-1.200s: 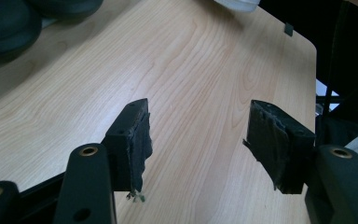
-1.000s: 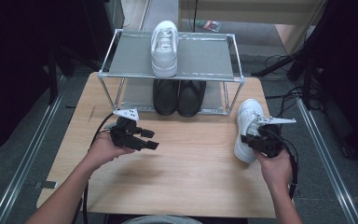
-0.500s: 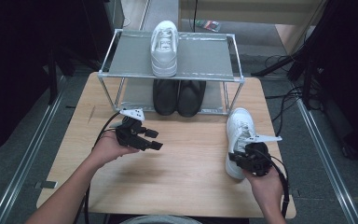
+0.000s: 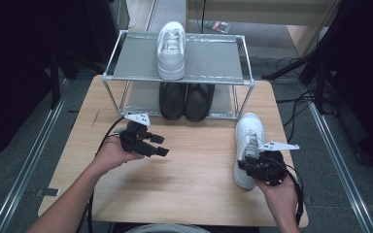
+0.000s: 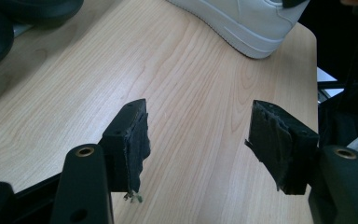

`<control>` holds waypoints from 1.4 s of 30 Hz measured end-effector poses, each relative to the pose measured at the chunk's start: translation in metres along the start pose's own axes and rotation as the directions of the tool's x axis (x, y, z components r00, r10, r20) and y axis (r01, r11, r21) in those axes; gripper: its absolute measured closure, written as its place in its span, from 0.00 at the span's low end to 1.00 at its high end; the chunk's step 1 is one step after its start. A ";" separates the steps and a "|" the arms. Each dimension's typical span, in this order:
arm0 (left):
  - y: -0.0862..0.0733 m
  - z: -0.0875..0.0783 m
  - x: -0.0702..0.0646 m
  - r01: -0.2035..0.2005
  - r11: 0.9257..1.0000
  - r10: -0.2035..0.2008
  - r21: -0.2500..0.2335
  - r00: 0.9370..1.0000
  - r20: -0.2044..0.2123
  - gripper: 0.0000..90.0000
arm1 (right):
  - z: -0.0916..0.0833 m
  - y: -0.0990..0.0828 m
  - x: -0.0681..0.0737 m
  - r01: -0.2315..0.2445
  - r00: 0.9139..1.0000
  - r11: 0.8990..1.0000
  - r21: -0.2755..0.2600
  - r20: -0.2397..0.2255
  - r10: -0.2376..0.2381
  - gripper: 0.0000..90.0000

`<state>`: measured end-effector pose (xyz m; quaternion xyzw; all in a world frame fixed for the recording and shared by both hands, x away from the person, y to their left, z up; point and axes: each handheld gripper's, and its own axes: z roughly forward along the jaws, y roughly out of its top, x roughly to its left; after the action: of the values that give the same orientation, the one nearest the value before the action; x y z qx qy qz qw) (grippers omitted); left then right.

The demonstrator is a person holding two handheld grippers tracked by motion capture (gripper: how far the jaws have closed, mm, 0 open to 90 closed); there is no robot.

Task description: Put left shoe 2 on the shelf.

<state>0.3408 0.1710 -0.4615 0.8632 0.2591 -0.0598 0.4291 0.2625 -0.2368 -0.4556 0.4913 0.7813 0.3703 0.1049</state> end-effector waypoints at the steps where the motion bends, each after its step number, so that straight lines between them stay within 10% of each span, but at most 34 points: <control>1: 0.000 0.000 0.000 -0.002 1.000 0.002 -0.001 1.000 -0.002 0.42 | -0.004 0.001 -0.003 -0.005 1.000 1.000 -0.021 0.011 0.005 0.68; 10: 0.000 -0.001 0.001 -0.002 1.000 0.002 0.003 1.000 -0.005 0.42 | -0.023 0.003 -0.028 -0.085 0.992 0.991 -0.100 0.082 0.093 0.64; 21: -0.001 0.000 0.002 0.008 1.000 -0.008 0.001 1.000 -0.006 0.42 | 0.012 0.007 -0.061 -0.185 0.970 0.982 -0.030 0.157 0.188 0.63; 31: -0.001 0.002 0.001 0.002 1.000 -0.002 0.006 1.000 -0.006 0.42 | 0.025 0.007 -0.058 -0.176 0.960 0.984 -0.033 0.216 0.179 0.59; 42: -0.001 0.002 0.003 0.009 1.000 -0.010 0.013 1.000 0.001 0.42 | 0.016 0.008 -0.060 -0.179 0.956 0.984 -0.028 0.230 0.180 0.87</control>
<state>0.3428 0.1712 -0.4649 0.8647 0.2626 -0.0638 0.4235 0.3060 -0.2786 -0.4738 0.5996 0.7147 0.3210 0.1630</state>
